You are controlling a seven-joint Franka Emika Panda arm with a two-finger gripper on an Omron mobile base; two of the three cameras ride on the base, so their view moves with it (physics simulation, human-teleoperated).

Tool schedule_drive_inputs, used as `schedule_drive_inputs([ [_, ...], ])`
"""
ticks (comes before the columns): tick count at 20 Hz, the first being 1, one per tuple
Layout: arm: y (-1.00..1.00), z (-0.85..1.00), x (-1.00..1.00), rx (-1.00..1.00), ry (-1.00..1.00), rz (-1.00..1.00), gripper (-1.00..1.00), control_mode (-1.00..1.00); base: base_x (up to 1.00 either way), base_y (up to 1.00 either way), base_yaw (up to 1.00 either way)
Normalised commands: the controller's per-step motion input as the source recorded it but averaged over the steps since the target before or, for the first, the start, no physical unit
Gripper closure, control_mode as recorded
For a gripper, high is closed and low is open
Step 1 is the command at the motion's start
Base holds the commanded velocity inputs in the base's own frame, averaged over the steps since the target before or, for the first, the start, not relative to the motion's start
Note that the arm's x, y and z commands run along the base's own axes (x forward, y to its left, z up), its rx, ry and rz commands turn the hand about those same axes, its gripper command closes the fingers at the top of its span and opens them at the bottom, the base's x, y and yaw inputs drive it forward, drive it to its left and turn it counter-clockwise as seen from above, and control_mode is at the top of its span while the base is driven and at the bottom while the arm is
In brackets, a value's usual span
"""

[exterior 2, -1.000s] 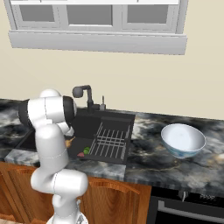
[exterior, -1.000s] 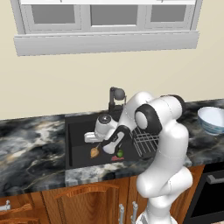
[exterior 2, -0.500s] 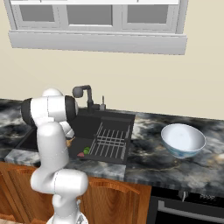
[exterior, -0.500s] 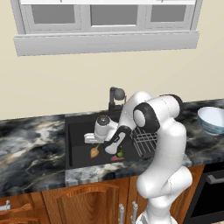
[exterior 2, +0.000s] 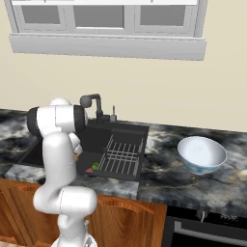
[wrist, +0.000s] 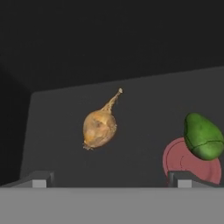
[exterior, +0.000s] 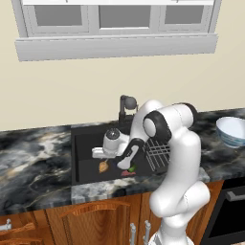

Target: Remove the onion and avocado from the sink. Then move the bowl and cup from the counter to the sink for washing.

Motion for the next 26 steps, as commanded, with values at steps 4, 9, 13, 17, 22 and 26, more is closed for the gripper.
schedule_drive_inputs([
  [4, 0.00, -0.13, 0.06, 0.05, 0.00, 0.00, -1.00, -1.00, 0.00, 0.00, 0.00],
  [9, 0.00, -0.10, 0.06, 0.03, 0.00, 0.00, -1.00, -1.00, 0.00, 0.00, 0.00],
  [13, 0.00, -0.10, 0.06, 0.01, 0.00, 0.00, -1.00, -1.00, 0.00, 0.00, 0.00],
  [17, 0.00, -0.10, 0.06, 0.00, 0.00, 0.00, -1.00, -1.00, 0.00, 0.00, 0.00],
  [22, 0.03, -0.09, 0.04, 0.00, 0.00, 0.00, -1.00, -1.00, 0.00, 0.00, 0.00],
  [26, 0.05, -0.12, 0.04, 0.01, 0.00, -0.01, -1.00, -1.00, 0.00, 0.00, 0.00],
])
